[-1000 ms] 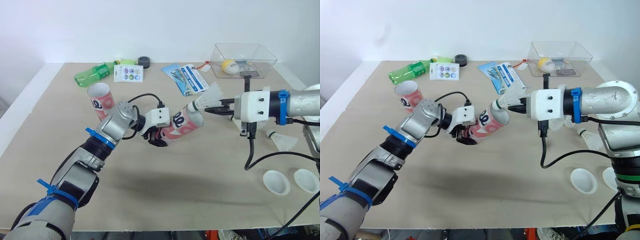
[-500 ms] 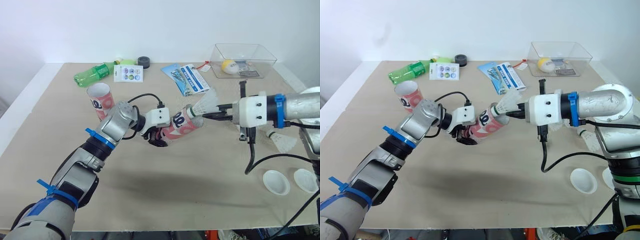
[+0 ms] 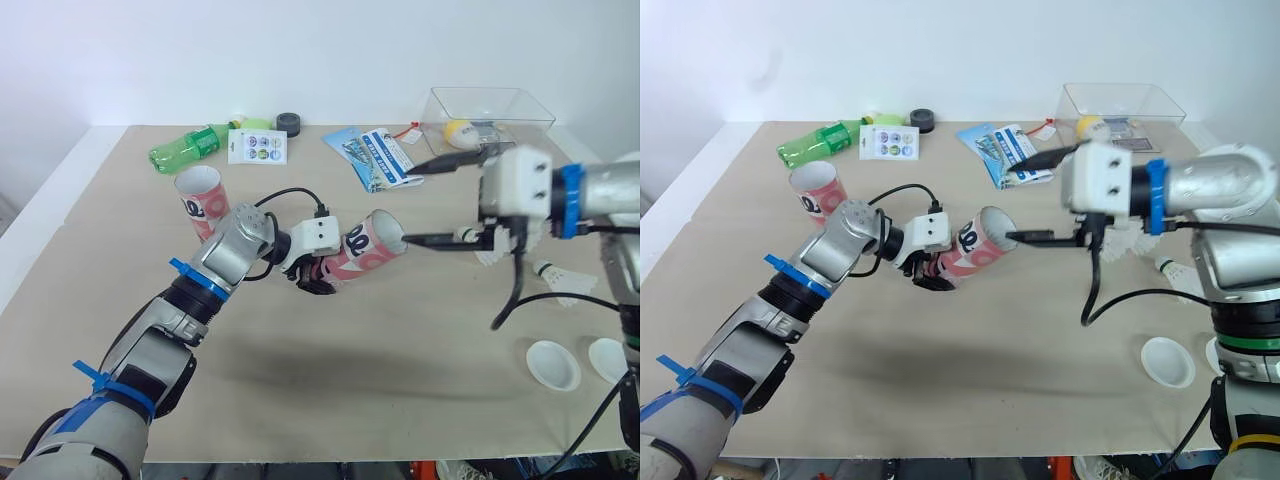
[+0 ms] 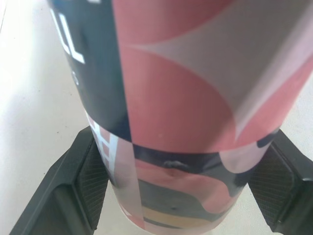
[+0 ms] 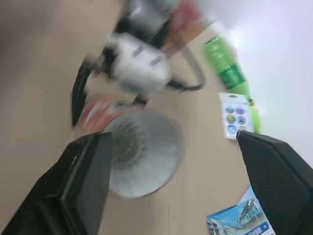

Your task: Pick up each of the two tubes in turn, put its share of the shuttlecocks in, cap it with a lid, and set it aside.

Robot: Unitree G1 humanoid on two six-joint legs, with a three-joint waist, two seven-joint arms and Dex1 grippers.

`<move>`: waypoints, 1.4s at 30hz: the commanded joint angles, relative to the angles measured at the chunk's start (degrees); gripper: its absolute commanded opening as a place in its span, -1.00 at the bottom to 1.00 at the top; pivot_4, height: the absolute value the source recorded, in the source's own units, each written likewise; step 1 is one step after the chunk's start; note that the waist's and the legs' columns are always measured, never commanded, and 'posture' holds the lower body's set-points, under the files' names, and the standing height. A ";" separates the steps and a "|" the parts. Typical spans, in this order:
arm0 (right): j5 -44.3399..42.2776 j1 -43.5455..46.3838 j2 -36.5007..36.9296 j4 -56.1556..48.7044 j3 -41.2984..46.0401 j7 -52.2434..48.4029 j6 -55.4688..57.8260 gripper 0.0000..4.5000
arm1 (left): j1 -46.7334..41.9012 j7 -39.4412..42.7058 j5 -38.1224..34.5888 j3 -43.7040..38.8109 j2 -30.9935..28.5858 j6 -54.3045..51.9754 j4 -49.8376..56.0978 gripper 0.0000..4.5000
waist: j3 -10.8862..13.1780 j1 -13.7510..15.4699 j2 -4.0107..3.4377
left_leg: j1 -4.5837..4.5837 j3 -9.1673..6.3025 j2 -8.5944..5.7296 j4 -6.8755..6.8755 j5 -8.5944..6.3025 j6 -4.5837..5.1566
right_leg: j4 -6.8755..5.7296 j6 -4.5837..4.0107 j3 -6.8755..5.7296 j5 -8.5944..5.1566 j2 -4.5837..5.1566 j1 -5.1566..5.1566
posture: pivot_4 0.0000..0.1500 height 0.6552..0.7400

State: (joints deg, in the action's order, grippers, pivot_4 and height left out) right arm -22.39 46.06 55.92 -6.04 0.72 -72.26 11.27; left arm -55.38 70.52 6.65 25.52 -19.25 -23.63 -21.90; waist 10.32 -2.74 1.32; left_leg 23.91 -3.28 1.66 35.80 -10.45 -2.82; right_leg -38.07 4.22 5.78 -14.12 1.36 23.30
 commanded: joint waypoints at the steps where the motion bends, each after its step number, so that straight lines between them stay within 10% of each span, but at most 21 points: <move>1: -2.42 2.42 0.53 1.88 3.23 1.15 4.58 0.89 | 0.32 -0.33 0.95 1.23 -0.43 1.36 0.45 0.64 | 0.00 0.00 0.00 | -0.01 0.00 0.00 0.00 0.00 0.00 | 0.00 0.00 -0.01 0.01 0.00 -0.01 | 1.00 1.00; 11: 8.73 4.41 -1.24 -1.14 -12.31 -6.94 2.01 -0.99 | -0.42 -0.73 1.84 2.04 1.19 2.05 1.00 0.64 | -0.03 0.05 -0.05 | -0.02 0.02 -0.01 0.03 0.00 0.00 | 0.00 0.04 0.00 0.01 -0.01 -0.01 | 1.00 1.00; 26: 24.39 12.44 -12.26 11.82 -26.18 -11.97 -8.92 -0.99 | -0.51 -0.27 1.14 1.49 1.90 0.61 2.23 0.64 | -0.03 0.11 -0.05 | 0.10 -0.04 -0.01 0.14 0.00 0.00 | -0.01 0.06 -0.08 0.03 0.01 0.02 | 1.00 1.00; 42: 19.67 16.80 -11.12 13.25 -18.46 -17.36 -10.25 -0.99 | 1.25 -0.55 0.98 1.54 1.67 0.50 1.90 0.64 | -0.03 0.16 -0.06 | 0.12 -0.07 -0.03 0.15 0.00 -0.01 | -0.03 0.04 -0.11 0.05 0.04 0.01 | 1.00 1.00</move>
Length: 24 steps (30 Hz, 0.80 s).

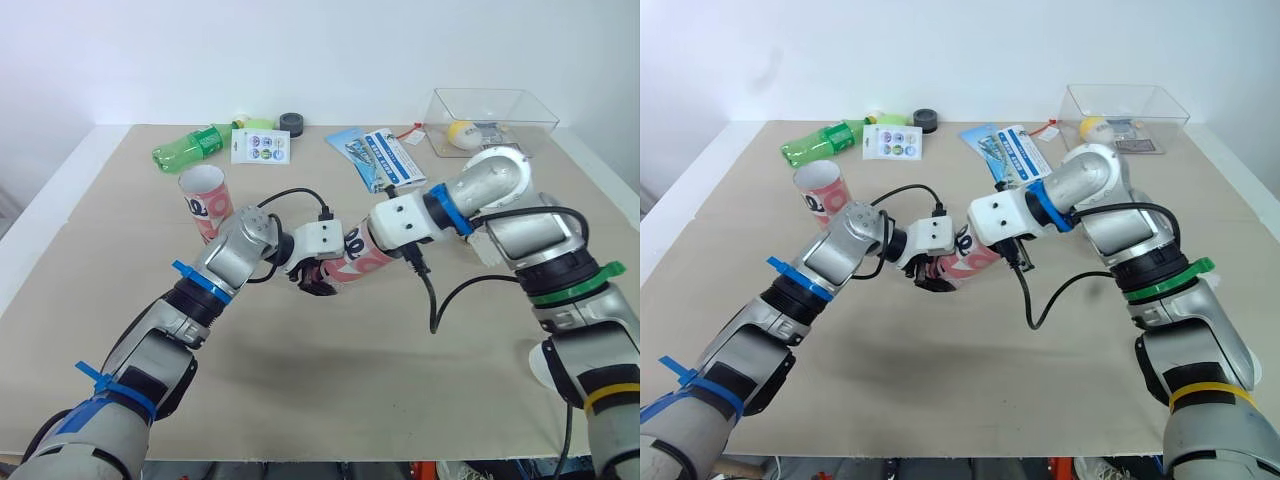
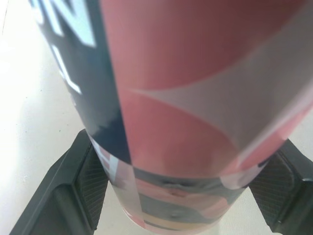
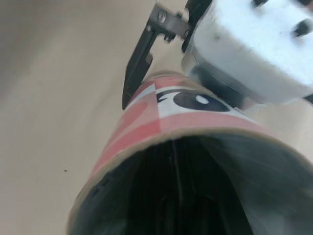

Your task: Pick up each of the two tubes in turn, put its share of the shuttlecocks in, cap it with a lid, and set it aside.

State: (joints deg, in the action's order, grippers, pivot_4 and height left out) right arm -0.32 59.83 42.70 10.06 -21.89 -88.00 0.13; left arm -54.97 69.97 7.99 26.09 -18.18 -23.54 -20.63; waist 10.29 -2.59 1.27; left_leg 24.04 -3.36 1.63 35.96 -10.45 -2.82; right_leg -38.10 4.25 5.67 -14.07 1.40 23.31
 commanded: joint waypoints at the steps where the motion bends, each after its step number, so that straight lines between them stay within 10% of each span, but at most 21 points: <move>1: -2.62 3.34 2.98 -2.93 4.72 -1.66 0.48 -0.99 | 0.86 -0.03 -0.40 0.92 0.61 0.49 0.42 0.64 | 0.00 -0.01 0.00 | 0.00 0.00 0.00 0.00 0.00 0.00 | 0.00 0.00 0.00 0.00 0.00 0.00 | 1.00 1.00; 15: -15.32 -2.47 13.00 -9.49 21.43 4.28 14.70 -0.99 | 2.29 -2.23 -2.03 -2.06 0.27 2.83 -2.99 0.64 | 0.00 0.16 -0.01 | 0.02 0.01 -0.02 0.04 0.00 0.00 | 0.02 0.02 0.01 0.00 0.04 -0.02 | 1.00 1.00; 24: -23.97 -29.47 8.13 -22.65 40.95 23.37 27.39 -0.99 | 9.05 -4.31 -12.99 -11.46 4.84 11.26 -0.63 0.64 | 0.00 0.47 -0.01 | 0.12 -0.02 -0.02 0.16 0.00 0.00 | 0.00 0.05 0.01 0.05 0.04 0.01 | 1.00 1.00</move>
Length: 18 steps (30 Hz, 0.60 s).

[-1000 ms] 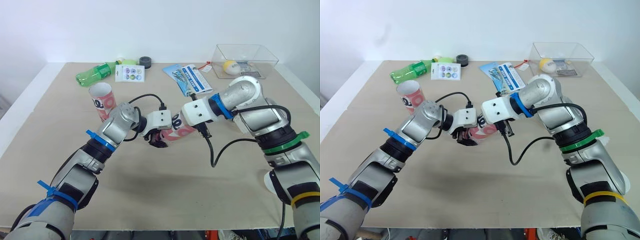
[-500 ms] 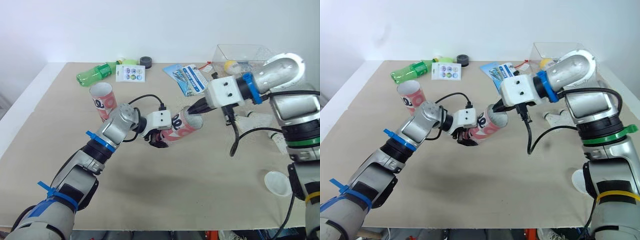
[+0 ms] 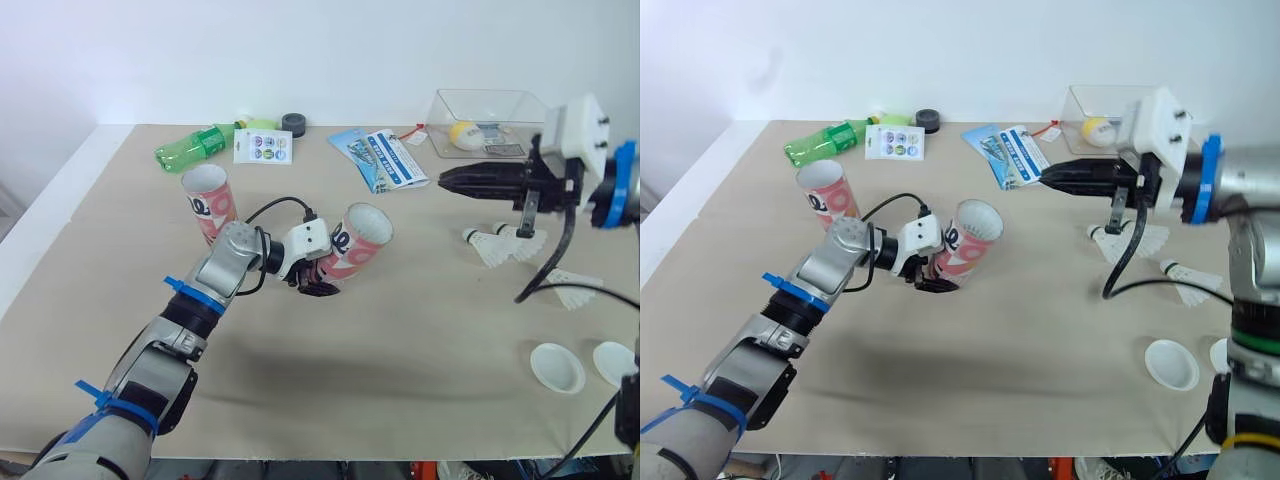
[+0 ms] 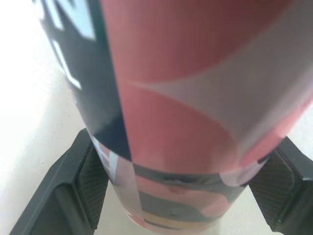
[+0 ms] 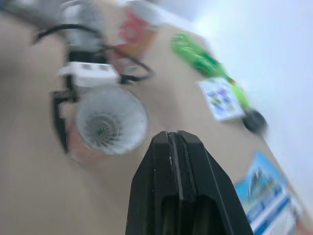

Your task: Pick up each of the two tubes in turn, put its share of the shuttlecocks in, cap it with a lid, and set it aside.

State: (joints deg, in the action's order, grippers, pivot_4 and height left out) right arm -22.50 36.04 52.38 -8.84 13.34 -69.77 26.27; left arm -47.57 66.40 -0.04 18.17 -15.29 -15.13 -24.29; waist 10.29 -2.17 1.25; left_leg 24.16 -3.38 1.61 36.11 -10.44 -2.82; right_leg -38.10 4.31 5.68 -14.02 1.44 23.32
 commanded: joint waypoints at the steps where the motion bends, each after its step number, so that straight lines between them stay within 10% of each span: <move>1: -2.15 -9.70 -1.83 -4.25 7.63 6.04 2.14 -0.86 | 3.02 -1.26 -6.03 -4.35 2.68 4.00 3.86 0.64 | 0.01 0.11 0.01 | 0.00 -0.01 0.01 0.05 0.00 0.00 | -0.01 -0.01 -0.01 0.00 0.00 -0.01 | 1.00 1.00; 10: -1.80 -34.14 5.58 -3.55 15.37 2.00 5.75 0.99 | 12.90 -7.81 -7.79 -5.13 8.36 15.11 5.91 0.64 | -0.03 -0.02 -0.07 | -0.09 0.06 -0.01 0.09 0.03 0.06 | 0.00 0.08 0.10 0.10 -0.05 -0.05 | 1.00 1.00; 18: -0.35 -48.19 19.06 -3.44 20.57 -6.74 13.44 0.99 | 15.86 -13.30 -3.11 -1.18 10.32 21.38 4.24 0.64 | -0.02 -0.57 -0.05 | -0.21 0.30 -0.07 0.32 0.05 0.06 | 0.01 -0.01 0.45 0.12 -0.04 -0.11 | 1.00 1.00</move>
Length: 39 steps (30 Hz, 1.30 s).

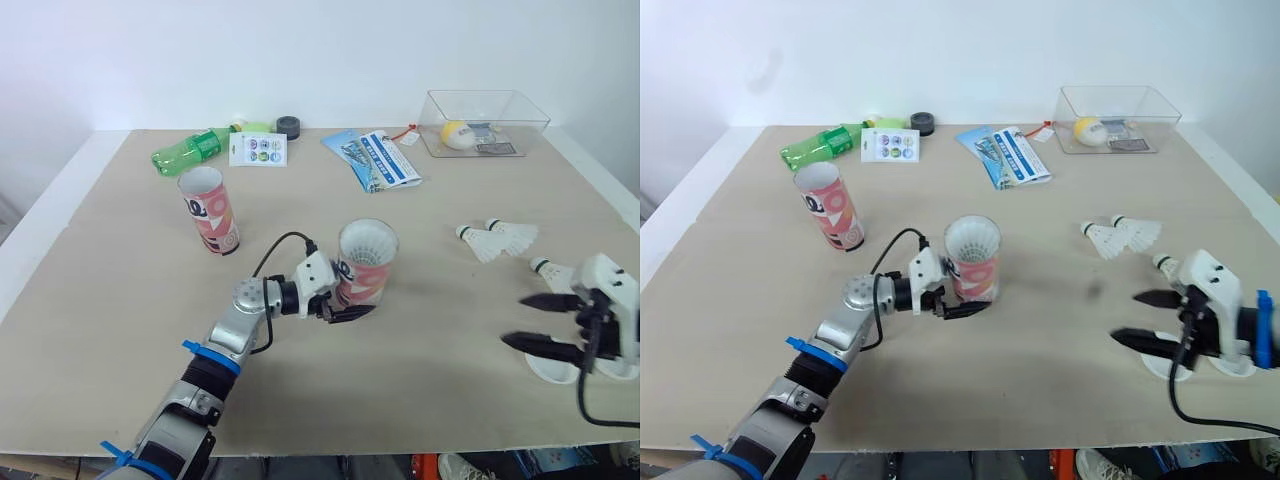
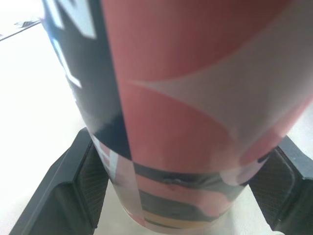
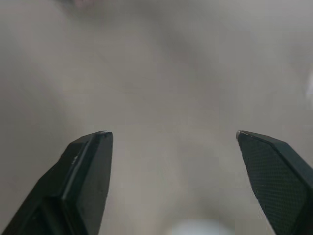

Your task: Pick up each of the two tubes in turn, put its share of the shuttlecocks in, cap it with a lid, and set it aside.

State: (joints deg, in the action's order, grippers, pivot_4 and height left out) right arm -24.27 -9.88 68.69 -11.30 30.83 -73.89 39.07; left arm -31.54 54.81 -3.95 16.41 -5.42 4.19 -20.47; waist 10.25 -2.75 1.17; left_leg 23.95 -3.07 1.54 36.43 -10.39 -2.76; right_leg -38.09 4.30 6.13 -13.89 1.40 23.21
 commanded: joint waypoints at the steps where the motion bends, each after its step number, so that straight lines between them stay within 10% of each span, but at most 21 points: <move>1: 2.87 -4.01 3.69 -0.65 3.18 -3.20 -0.43 0.99 | -0.17 -2.14 1.25 0.95 0.54 2.62 -0.07 0.64 | 0.03 0.01 0.11 | 0.00 -0.01 0.00 0.02 0.01 0.01 | 0.00 0.00 0.00 0.00 -0.01 -0.01 | 1.00 1.00; 36: 14.38 -8.06 3.55 2.22 -7.55 0.11 -13.82 0.99 | -0.08 -2.83 0.92 2.89 0.95 1.61 -8.59 0.64 | 0.12 0.03 0.28 | 0.00 -0.03 -0.05 0.00 -0.02 -0.07 | 0.05 0.05 0.02 -0.09 0.00 -0.03 | 1.00 1.00; 39: 14.58 -7.77 3.37 2.63 -7.98 0.46 -14.87 0.67 | -0.05 -2.73 1.79 3.56 0.63 2.58 -8.64 0.64 | 0.12 0.03 0.27 | -0.05 -0.02 -0.05 0.00 -0.02 -0.08 | 0.05 0.05 0.03 -0.09 0.00 -0.07 | 1.00 1.00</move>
State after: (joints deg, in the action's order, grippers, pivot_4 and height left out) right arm -10.16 -18.48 72.18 -8.69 22.62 -73.61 25.21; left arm -32.19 52.18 -4.11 19.28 -3.81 6.56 -27.51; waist 10.37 -2.72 1.44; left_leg 23.90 -3.10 1.49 36.43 -10.41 -2.84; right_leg -38.04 4.35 6.15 -13.98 1.41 23.14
